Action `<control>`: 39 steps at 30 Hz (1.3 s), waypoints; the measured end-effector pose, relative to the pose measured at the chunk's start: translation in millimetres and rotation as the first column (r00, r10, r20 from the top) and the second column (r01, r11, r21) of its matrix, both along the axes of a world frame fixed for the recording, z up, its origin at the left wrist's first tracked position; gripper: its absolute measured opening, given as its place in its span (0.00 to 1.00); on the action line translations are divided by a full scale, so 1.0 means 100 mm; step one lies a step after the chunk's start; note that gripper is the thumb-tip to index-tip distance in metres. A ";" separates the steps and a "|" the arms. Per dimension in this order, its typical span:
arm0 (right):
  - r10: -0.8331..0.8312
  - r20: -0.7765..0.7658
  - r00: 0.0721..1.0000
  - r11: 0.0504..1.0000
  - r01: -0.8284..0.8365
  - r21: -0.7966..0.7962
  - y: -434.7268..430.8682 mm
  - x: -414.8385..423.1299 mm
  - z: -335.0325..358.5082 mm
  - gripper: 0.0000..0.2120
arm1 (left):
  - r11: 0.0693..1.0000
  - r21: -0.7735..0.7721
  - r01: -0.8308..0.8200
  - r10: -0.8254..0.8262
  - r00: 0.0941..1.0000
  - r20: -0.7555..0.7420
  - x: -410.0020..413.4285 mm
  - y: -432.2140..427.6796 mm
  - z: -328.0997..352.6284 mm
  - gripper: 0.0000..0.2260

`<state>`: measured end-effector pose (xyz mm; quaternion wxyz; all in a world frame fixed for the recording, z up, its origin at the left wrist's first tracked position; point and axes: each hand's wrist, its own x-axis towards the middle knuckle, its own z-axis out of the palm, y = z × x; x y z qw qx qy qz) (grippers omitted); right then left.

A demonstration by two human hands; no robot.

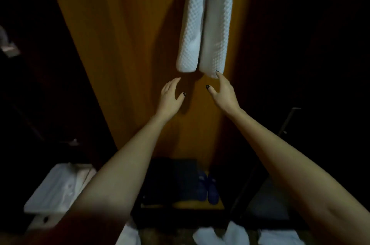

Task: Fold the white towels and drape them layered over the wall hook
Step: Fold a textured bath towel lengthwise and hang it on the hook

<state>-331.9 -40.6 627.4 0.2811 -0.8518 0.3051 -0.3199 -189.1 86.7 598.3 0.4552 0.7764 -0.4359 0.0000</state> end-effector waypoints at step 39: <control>0.734 -0.638 0.231 0.615 -0.625 0.481 3.52 1.42 -8.57 0.23 | 0.686 0.705 -0.182 0.528 0.791 -0.309 0.12 4.79 -8.57 0.22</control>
